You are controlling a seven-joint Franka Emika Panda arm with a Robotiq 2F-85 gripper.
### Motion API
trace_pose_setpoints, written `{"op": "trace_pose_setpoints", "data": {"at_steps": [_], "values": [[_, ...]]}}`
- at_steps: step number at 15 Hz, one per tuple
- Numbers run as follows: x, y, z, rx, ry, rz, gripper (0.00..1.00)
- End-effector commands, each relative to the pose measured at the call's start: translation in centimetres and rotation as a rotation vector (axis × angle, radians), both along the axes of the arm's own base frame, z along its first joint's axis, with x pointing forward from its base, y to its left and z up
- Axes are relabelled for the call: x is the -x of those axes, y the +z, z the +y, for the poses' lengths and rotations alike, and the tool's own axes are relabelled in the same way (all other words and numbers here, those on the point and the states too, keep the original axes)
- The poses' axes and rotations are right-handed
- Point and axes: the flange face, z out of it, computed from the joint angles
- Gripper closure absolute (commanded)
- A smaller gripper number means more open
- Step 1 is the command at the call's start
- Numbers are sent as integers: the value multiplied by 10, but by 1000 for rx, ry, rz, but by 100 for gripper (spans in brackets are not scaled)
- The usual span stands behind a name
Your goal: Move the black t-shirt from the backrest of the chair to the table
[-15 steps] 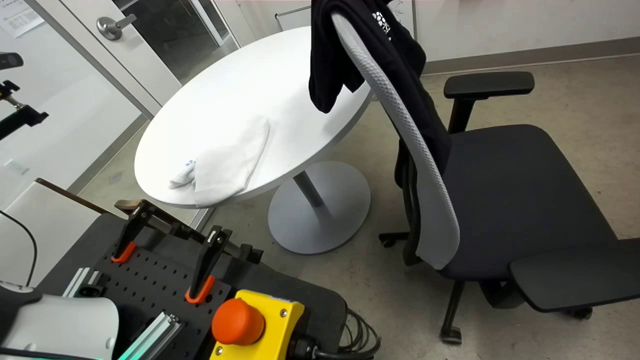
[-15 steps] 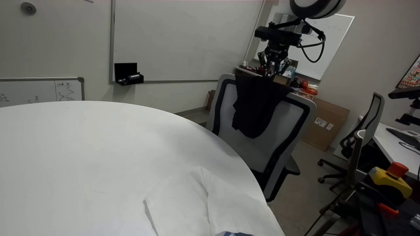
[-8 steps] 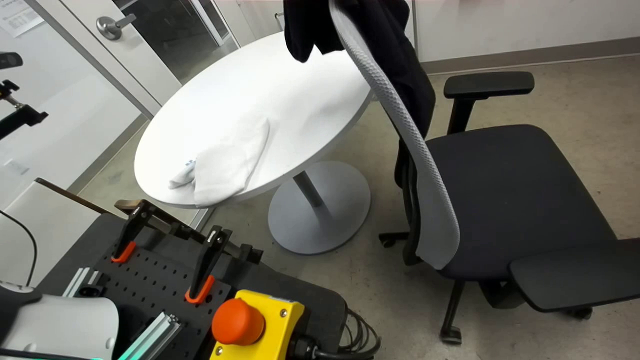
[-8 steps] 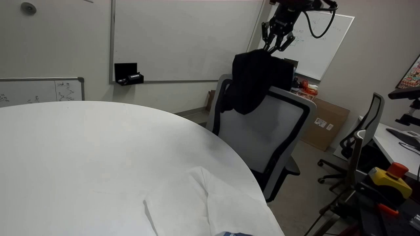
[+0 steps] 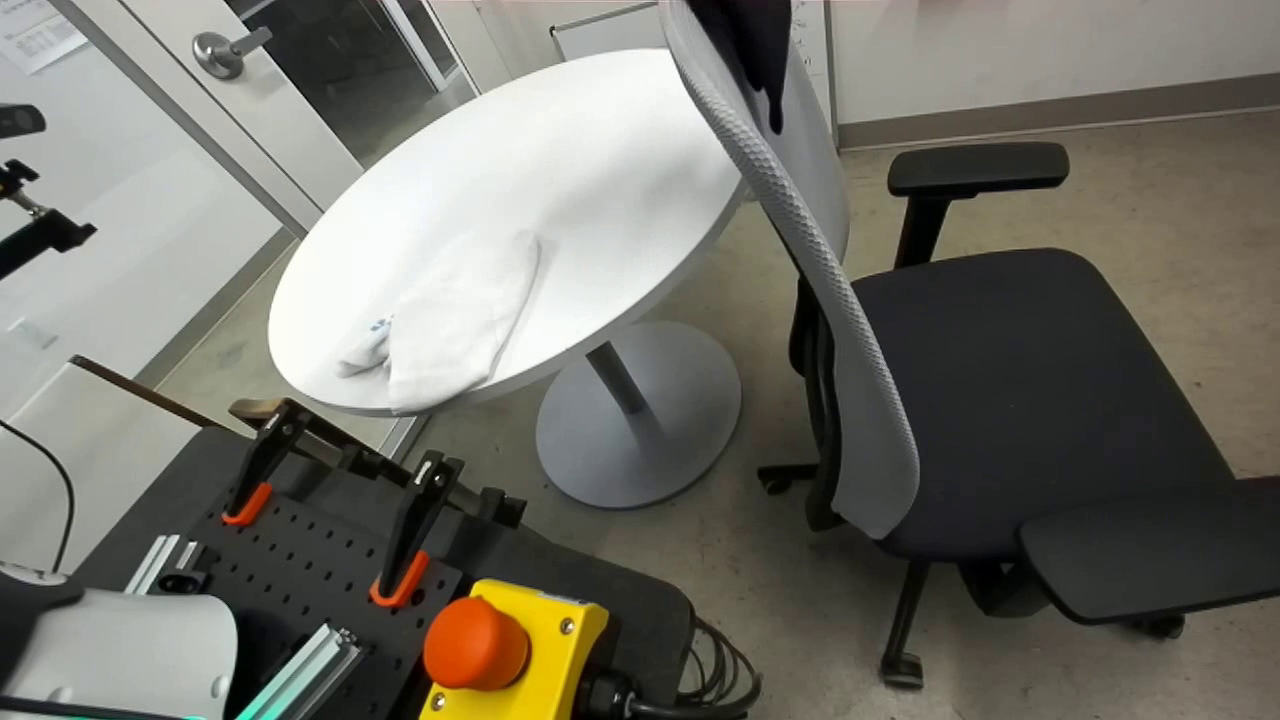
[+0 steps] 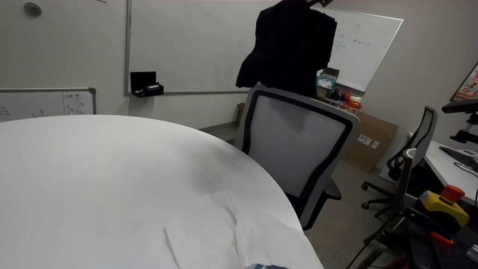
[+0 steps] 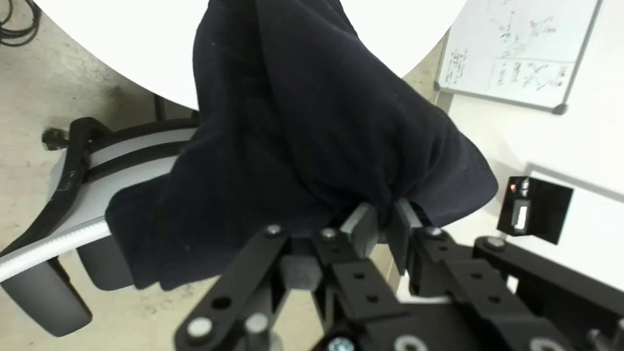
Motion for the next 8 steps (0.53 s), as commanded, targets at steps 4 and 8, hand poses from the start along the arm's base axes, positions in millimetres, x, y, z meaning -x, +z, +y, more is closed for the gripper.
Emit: {"op": "trace_pose_setpoints", "data": {"at_steps": [4, 8], "values": [[18, 50, 72, -58, 202, -104, 97], [22, 68, 113, -84, 296, -140, 97]]}}
